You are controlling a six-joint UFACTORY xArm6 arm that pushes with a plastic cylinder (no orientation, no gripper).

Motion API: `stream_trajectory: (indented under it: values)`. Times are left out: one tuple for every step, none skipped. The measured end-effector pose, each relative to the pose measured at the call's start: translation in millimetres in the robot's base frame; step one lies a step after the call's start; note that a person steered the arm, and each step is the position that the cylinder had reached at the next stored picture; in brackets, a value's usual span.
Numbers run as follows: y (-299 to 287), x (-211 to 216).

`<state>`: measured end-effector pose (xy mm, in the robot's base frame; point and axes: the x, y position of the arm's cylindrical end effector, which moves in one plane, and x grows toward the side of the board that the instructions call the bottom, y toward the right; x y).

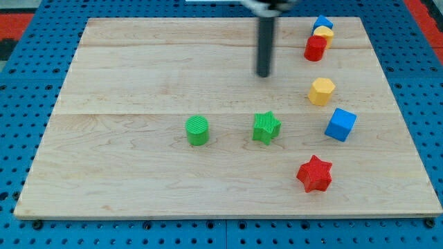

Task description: Push the triangle towards the center of the board

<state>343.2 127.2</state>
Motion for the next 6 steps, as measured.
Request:
stream_trajectory:
  values:
    - [124.6, -23.6]
    - [180.9, -63.0]
    - [164.5, -105.3]
    - [67.5, -106.2]
    - [101.2, -112.0]
    - [88.0, -145.6]
